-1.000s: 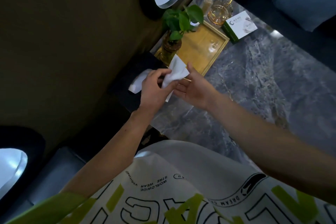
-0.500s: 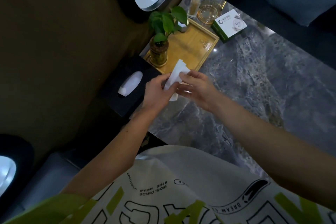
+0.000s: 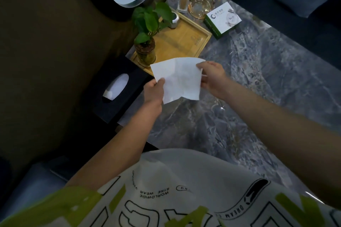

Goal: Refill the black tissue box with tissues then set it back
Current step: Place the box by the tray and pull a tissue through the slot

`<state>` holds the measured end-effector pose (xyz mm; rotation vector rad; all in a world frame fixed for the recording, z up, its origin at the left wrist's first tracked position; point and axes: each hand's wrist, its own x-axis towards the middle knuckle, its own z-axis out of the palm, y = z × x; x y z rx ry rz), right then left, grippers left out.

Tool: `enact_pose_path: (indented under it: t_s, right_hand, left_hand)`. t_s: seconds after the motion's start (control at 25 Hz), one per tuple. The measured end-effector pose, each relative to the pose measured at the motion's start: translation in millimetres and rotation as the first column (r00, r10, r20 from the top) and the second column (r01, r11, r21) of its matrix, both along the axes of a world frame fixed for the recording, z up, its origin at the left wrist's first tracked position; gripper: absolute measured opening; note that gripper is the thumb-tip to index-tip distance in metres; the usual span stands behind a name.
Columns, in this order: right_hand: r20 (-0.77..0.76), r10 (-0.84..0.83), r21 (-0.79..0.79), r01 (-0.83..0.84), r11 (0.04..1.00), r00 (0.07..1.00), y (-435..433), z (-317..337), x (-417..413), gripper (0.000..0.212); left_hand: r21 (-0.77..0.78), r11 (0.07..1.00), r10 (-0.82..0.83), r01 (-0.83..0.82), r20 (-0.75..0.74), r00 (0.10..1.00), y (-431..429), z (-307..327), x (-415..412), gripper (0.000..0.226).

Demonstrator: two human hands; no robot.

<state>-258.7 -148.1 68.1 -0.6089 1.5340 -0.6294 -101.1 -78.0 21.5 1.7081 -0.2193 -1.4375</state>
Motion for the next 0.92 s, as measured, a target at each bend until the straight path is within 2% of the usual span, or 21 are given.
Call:
enact_pose_path:
  t_s: [0.08,0.16,0.4,0.48,0.72,0.8,0.92]
  right_hand:
    - [-0.113,0.000,-0.023,-0.003,1.000,0.994,-23.3,-7.1,-9.9,0.008]
    - [-0.215,0.089,-0.052,-0.102,0.993,0.973,-45.2,-14.8,-15.3,0.007]
    - [-0.484,0.312,-0.040,-0.377,0.925,0.817,-109.7,-33.5,1.6,0.016]
    - [-0.528,0.370,-0.030,-0.452,0.892,0.764,-129.4,-41.9,8.9,0.011]
    - [-0.626,0.480,0.015,-0.606,0.796,0.615,-165.1,-66.0,21.4,0.023]
    - [-0.632,0.504,0.029,-0.633,0.774,0.588,-168.7,-73.7,22.8,0.025]
    - [-0.617,0.502,0.000,-0.638,0.770,0.606,-168.9,-77.7,24.6,0.024]
  left_hand:
    - [0.022,0.999,0.036,-0.036,-0.025,0.999,-8.1,-4.9,-5.9,0.017]
    - [0.022,0.998,0.061,-0.060,-0.047,0.997,-16.3,-6.4,-10.6,0.012]
    - [0.057,0.993,0.107,-0.102,-0.092,0.990,-37.5,-14.3,-15.9,0.019]
    - [0.081,0.990,0.124,-0.117,-0.091,0.988,-47.3,-18.3,-14.5,0.017]
    - [0.157,0.986,0.051,-0.056,0.039,0.998,-59.9,-37.6,-11.1,0.014]
    - [0.158,0.985,0.070,-0.074,0.029,0.997,-60.3,-39.7,-11.5,0.013]
    - [0.164,0.982,0.082,-0.093,0.068,0.994,-62.8,-43.1,-14.7,0.014]
